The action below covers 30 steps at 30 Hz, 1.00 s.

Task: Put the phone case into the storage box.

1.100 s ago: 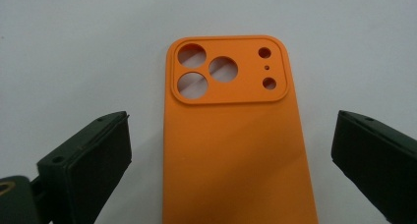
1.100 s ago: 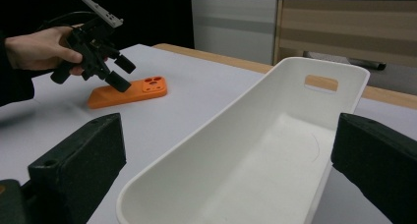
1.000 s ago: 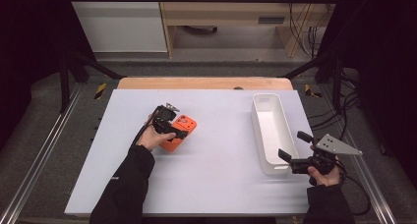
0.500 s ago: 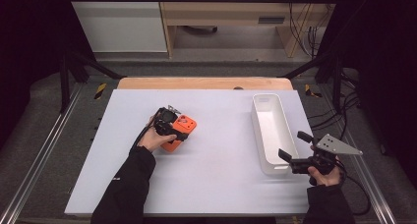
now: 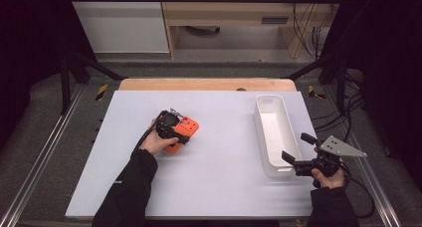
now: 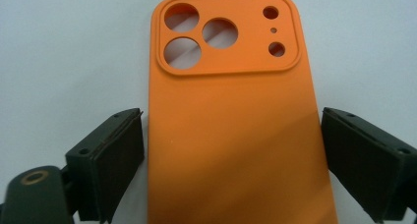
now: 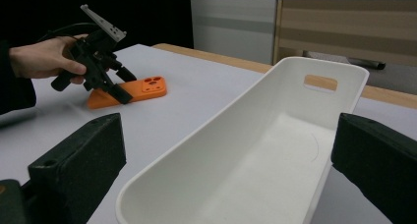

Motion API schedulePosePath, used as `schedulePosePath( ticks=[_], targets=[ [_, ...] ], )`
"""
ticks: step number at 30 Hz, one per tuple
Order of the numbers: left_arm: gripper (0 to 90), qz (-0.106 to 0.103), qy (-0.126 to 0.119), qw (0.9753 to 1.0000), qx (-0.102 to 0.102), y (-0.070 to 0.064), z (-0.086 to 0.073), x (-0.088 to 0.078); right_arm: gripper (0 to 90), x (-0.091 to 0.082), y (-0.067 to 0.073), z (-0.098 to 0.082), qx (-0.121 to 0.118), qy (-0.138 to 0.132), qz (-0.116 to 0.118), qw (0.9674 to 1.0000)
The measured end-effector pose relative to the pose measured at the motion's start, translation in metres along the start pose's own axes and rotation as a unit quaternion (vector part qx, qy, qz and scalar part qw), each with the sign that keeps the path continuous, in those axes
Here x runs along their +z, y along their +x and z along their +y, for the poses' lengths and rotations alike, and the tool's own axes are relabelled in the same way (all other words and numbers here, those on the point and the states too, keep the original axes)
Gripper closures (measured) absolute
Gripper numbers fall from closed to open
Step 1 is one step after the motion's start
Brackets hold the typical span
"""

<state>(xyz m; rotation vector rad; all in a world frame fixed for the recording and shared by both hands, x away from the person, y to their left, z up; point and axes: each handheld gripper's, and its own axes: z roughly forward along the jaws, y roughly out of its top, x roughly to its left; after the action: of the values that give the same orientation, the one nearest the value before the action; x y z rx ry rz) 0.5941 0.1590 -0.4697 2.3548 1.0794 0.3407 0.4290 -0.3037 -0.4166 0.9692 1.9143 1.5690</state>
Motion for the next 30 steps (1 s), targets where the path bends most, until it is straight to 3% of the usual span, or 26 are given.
schedulePosePath(
  ticks=[20,30],
  targets=[
    [14.7,0.000,0.004,1.0000,0.007,-0.001,0.001,-0.002,0.4,0.000,0.000,0.000,0.000,0.000,0.001,1.0000],
    [14.9,-0.012,-0.013,0.9998,0.003,0.001,0.001,-0.013,0.4,0.000,0.000,0.000,-0.001,0.000,0.001,1.0000]
  ],
)
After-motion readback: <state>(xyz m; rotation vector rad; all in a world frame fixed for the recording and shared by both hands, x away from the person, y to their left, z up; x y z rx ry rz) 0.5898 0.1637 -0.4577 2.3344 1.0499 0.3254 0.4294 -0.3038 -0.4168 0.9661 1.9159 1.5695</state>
